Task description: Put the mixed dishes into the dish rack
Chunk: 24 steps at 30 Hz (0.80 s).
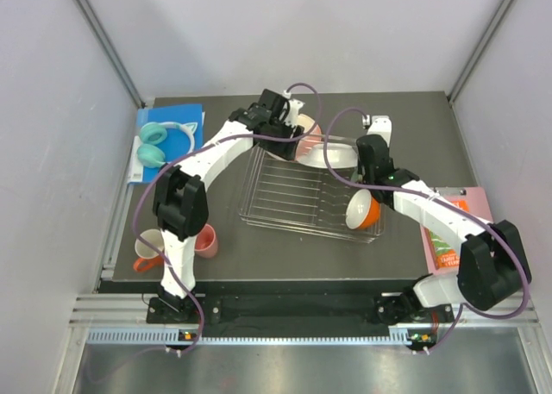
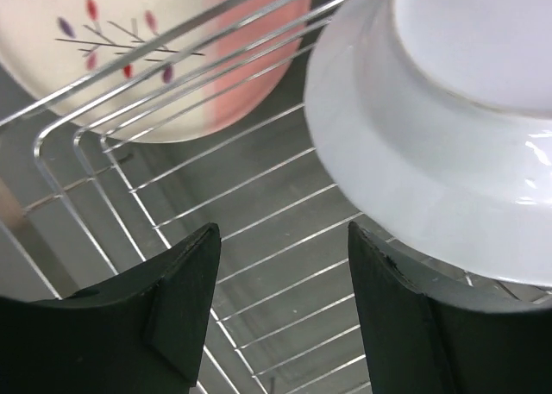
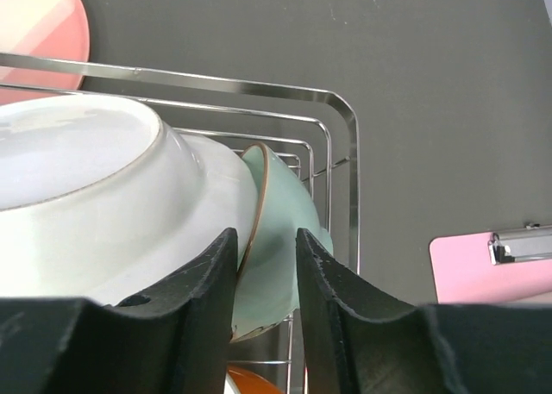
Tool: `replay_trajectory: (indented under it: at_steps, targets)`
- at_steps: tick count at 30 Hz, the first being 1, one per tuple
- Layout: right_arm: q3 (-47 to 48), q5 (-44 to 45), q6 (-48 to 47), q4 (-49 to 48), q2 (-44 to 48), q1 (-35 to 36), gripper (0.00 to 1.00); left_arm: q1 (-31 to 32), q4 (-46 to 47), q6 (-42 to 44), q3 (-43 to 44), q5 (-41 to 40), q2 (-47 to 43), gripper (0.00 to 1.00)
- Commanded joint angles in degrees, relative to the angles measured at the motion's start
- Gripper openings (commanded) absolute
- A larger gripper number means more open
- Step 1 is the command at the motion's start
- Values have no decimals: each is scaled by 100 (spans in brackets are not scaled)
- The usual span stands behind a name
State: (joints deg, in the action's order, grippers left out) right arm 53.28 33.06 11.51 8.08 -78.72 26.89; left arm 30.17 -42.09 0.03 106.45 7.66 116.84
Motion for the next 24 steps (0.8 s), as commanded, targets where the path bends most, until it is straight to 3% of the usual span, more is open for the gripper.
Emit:
replay_trajectory:
  at_steps: [1,11,16,19,24]
  targets:
    - [-326,87,45,326,164,-18,30,59,-54,-144,96,691,-187,66]
    - [-336,-45,106,256,67,-18,27,164,-222,585,-1477,1519,-1162,66]
    - [-362,-80,132,221,67,-18,26,375,498,612,-1680,1072,-1523,69]
    - [-406,-124,176,203,111,-18,25,621,1610,752,-2224,694,-1962,71]
    - [-406,-186,247,256,137,-18,24,964,1817,1340,-2295,227,-1770,75]
